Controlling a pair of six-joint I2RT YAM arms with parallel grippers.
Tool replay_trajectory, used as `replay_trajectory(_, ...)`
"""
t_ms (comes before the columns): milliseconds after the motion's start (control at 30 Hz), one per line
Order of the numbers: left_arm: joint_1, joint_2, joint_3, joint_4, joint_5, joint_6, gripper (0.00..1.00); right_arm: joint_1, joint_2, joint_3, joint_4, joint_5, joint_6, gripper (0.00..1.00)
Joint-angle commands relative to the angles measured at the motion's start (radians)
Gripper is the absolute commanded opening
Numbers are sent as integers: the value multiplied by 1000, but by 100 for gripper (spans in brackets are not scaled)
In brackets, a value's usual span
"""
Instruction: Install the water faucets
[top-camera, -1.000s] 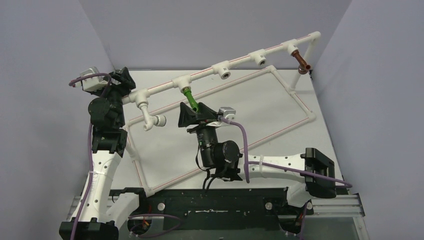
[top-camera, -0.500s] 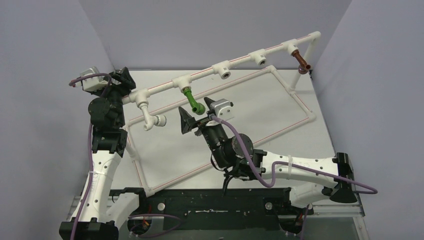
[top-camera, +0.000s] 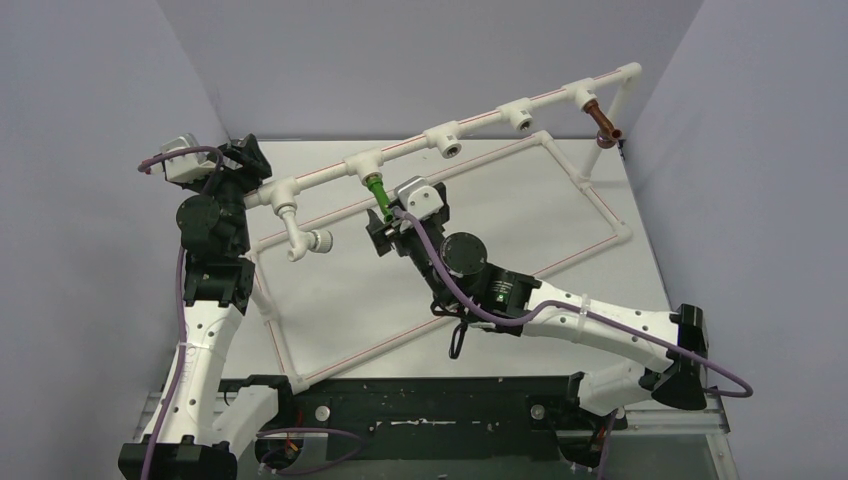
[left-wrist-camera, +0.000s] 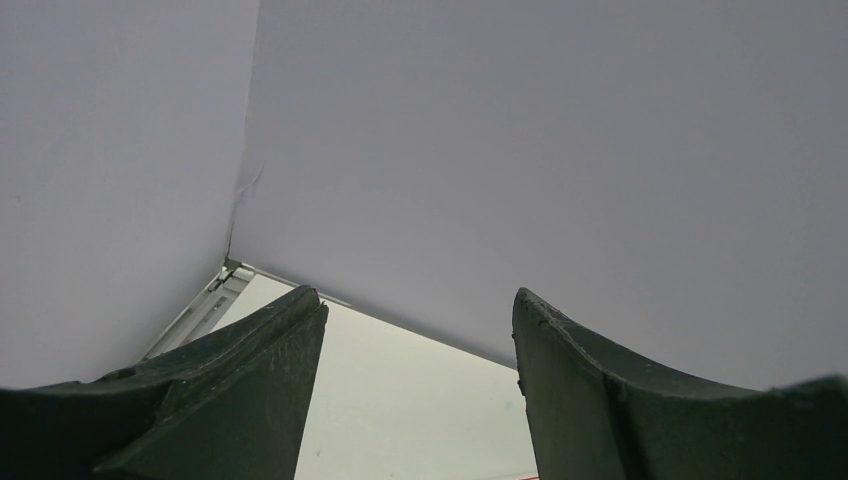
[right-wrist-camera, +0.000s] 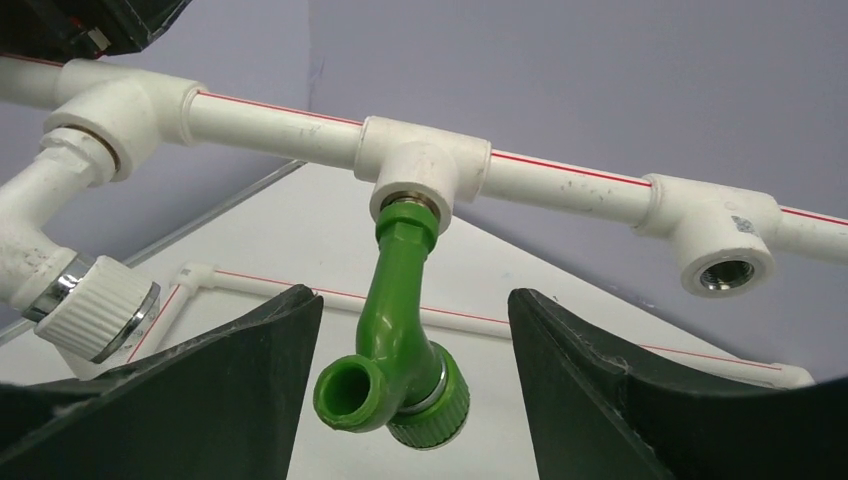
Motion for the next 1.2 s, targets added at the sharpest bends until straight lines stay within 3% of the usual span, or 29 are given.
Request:
replay_trajectory(0,12,56,-96,-332,19,28,66,0,28,37,3,-7,-18,68)
replay_trajectory(267,16,56,-96,-332,25,25,66,16,67,36,65,104,-83,57)
replay_trajectory(533,17,59,-95,-331,32,22,66,42,95,29,137,151,-124,36)
replay_trajectory(733,19,58,-95,-330,38,20,66,87,152,55,169,201,-172,0)
replay_trajectory(1167,17,56,-96,-328,54,15,66,141,274,118,297,267,-127,0)
